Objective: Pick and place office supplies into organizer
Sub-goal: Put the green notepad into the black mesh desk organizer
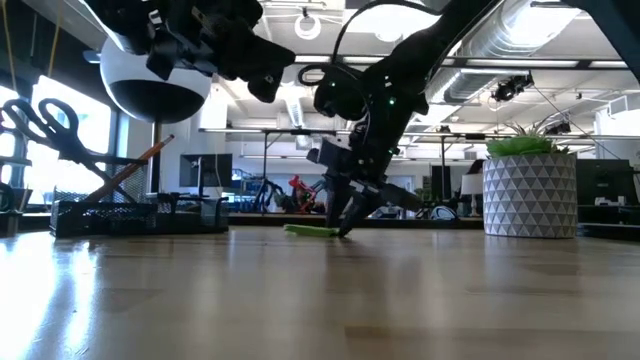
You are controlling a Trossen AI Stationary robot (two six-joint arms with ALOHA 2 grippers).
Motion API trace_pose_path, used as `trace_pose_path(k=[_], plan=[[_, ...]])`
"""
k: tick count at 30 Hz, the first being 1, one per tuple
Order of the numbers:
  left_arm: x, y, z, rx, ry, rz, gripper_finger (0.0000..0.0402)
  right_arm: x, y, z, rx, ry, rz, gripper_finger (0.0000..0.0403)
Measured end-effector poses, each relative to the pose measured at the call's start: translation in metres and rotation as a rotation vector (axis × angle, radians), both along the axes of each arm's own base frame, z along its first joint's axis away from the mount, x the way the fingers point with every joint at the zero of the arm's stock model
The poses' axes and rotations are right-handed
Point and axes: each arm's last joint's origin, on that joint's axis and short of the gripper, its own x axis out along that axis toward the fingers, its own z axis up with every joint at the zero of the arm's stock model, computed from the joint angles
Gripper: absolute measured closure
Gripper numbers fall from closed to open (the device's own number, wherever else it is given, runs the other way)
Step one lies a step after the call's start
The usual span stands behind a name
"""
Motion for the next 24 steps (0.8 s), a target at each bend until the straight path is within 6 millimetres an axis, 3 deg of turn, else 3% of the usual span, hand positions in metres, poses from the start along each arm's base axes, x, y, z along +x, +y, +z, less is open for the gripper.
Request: trace_pose_path(k=[12,15,21,24], plan=[[-0.001,0.0,-0.002,0.01,0.019,-0.007,0.0399,0.004,0.0,-0.003,0.02,-0.038,0.013,0.0292],[-0.001,0.0,-0.002,0.013,0.017,-0.002,0.0399,0.004,0.004,-0.005,0.018,-0.022,0.022,0.0312],[0.0,0.0,-0.001,0.016,0.004,0.001,0.0399,0.005,0.012,-0.007,-0.015,-0.002,0.017,0.0393],[0.0,0.0,-0.001,0.013,0.005,0.003,0.0399,0.005,0.016,-0.007,-0.047,0.003,-0.018,0.0387]])
